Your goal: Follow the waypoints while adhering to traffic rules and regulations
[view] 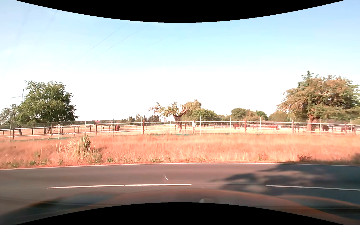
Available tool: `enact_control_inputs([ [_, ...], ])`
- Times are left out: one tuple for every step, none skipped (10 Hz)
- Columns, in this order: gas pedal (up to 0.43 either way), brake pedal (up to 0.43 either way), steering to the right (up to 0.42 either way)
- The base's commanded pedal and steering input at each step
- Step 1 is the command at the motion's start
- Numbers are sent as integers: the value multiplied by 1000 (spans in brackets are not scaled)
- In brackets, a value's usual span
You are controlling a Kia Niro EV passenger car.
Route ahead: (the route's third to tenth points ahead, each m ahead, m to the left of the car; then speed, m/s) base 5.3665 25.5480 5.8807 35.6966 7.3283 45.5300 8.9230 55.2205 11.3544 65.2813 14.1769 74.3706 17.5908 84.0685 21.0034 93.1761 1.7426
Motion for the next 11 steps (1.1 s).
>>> enact_control_inputs([
  [130,0,-346],
  [130,0,-411],
  [130,0,-479],
  [130,0,-523],
  [130,0,-554],
  [130,0,-586],
  [130,0,-610],
  [130,0,-631],
  [130,0,-654],
  [130,0,-666],
  [130,0,-670],
])
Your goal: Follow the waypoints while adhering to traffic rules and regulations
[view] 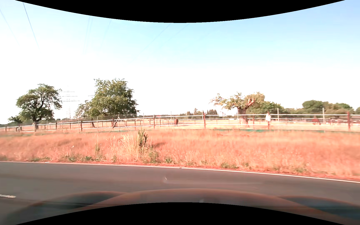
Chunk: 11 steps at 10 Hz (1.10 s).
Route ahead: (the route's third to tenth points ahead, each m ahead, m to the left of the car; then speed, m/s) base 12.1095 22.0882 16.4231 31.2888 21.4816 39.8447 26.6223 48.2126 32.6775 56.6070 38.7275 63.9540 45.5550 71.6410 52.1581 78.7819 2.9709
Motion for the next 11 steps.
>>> enact_control_inputs([
  [130,0,-671],
  [130,0,-671],
  [130,0,-670],
  [130,0,-670],
  [130,0,-670],
  [130,0,-665],
  [130,0,-655],
  [130,0,-639],
  [130,0,-625],
  [130,0,-611],
  [130,0,-593],
])
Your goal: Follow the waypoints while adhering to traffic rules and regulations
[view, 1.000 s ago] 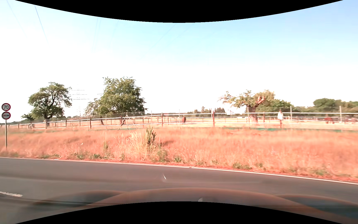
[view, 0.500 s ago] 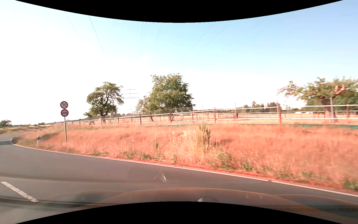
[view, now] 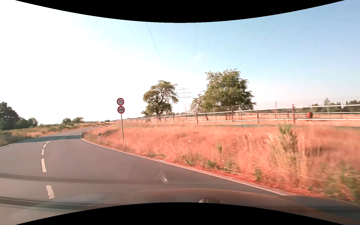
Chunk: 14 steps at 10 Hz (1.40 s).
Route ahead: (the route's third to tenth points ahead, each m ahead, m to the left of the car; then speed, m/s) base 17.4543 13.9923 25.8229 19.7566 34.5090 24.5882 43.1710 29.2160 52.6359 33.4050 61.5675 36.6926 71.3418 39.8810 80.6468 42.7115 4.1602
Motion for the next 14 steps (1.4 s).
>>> enact_control_inputs([
  [130,0,-565],
  [130,0,-531],
  [130,0,-495],
  [130,0,-452],
  [130,0,-400],
  [138,0,-343],
  [138,0,-300],
  [150,0,-249],
  [169,0,-211],
  [177,0,-184],
  [189,0,-167],
  [197,0,-162],
  [209,0,-162],
  [220,0,-162],
])
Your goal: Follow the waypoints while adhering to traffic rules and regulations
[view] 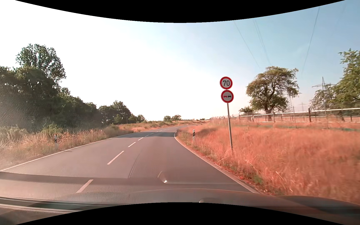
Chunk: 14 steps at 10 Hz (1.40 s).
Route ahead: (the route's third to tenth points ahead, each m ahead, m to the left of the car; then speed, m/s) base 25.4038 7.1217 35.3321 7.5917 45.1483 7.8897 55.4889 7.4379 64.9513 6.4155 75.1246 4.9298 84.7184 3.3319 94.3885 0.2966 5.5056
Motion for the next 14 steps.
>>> enact_control_inputs([
  [228,0,-162],
  [240,0,-162],
  [240,0,-158],
  [248,0,-148],
  [248,0,-138],
  [260,0,-130],
  [268,0,-127],
  [268,0,-116],
  [280,0,-96],
  [280,0,-84],
  [280,0,-72],
  [280,0,-62],
  [280,0,-47],
  [280,0,-33],
])
